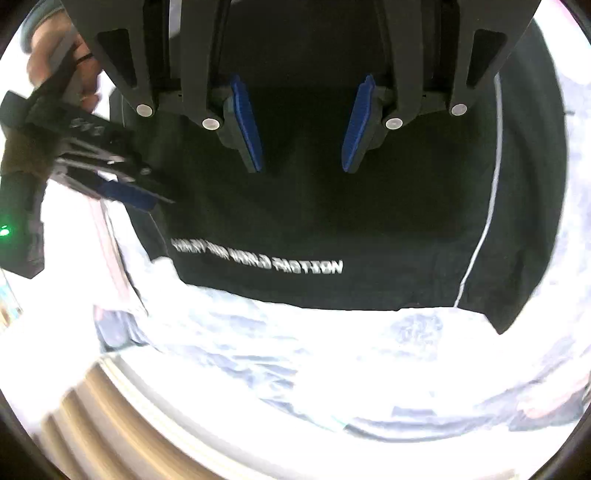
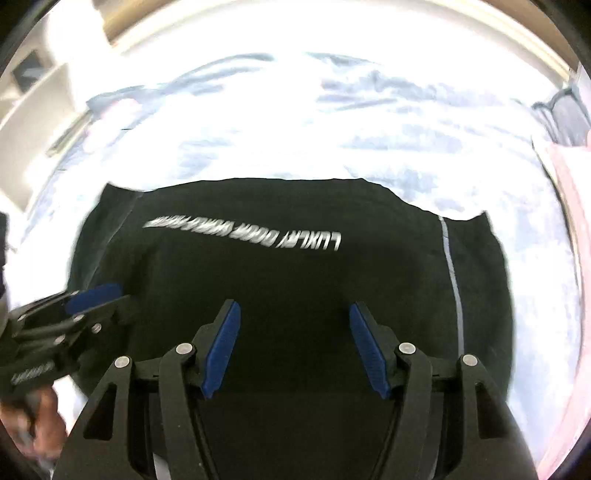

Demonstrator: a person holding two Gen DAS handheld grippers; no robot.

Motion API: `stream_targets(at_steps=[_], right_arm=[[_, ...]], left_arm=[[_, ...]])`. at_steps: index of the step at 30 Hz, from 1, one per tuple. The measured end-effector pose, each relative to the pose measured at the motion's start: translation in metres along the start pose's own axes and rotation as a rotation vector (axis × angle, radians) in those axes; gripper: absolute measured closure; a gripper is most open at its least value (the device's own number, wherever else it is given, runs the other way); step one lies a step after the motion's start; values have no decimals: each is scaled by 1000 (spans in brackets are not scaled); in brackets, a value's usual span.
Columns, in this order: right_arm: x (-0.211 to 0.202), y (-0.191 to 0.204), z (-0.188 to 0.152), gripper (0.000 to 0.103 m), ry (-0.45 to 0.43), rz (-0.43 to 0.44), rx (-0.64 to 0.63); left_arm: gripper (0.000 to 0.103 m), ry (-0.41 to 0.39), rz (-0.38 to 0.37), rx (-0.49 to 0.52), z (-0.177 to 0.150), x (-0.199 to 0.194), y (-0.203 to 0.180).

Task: Fold large clothes

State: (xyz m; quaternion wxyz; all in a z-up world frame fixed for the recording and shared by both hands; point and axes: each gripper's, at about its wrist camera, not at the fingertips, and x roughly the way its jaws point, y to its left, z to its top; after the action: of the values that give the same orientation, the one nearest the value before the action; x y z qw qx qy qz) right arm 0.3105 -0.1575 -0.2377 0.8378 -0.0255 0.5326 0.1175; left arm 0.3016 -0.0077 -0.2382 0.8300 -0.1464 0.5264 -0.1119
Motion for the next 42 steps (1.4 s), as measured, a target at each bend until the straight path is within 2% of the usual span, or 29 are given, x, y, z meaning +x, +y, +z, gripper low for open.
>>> stream_targets(at_steps=[3, 5, 8, 11, 13, 15, 18, 20, 21, 23, 25, 29, 32, 33, 35, 37, 39, 42], right_arm=[[55, -7, 4, 37, 105, -18, 19], [66, -6, 1, 37, 101, -39, 6], [65, -3, -3, 37, 85, -54, -5], [45, -9, -5, 36, 61, -16, 27], [17, -8, -12, 36, 21, 19, 27], [-14, -4, -30, 36, -14, 43, -2], [-41, 5, -62, 36, -11, 54, -26], [-41, 14, -89, 36, 22, 58, -47], [-35, 12, -89, 36, 46, 41, -64], [-7, 16, -100, 36, 121, -9, -71], [10, 12, -108, 36, 142, -2, -37], [21, 16, -107, 36, 124, -42, -40], [18, 18, -112, 35, 116, -39, -36], [14, 25, -117, 35, 118, -28, -28], [3, 12, -113, 35, 131, 20, 31], [-19, 0, -124, 34, 117, 70, 83], [-33, -10, -133, 33, 108, 71, 101], [-50, -32, -147, 33, 106, 52, 113]], left_arm=[[57, 107, 22, -65, 7, 48, 21], [58, 120, 25, -73, 13, 62, 29], [57, 126, 28, -64, 13, 64, 28], [57, 101, 14, -50, 14, 52, 21], [57, 75, -17, -24, 5, 24, 13], [57, 47, -34, 19, -8, -3, 7], [57, 33, -57, 73, -36, -33, 3], [57, 55, -62, 74, -57, -37, 8], [57, 87, -59, 63, -69, -31, 13], [57, 154, -55, -5, -86, -8, 31], [57, 139, -85, -53, -97, 6, 45], [57, 127, -87, -69, -96, 20, 51], [57, 125, -80, -32, -96, 21, 47], [57, 126, -85, -35, -96, 15, 43], [57, 132, -114, -65, -90, 4, 46], [57, 124, -126, -66, -92, -7, 39], [57, 86, -117, -44, -92, -29, 41], [57, 75, -101, -44, -92, -48, 50]])
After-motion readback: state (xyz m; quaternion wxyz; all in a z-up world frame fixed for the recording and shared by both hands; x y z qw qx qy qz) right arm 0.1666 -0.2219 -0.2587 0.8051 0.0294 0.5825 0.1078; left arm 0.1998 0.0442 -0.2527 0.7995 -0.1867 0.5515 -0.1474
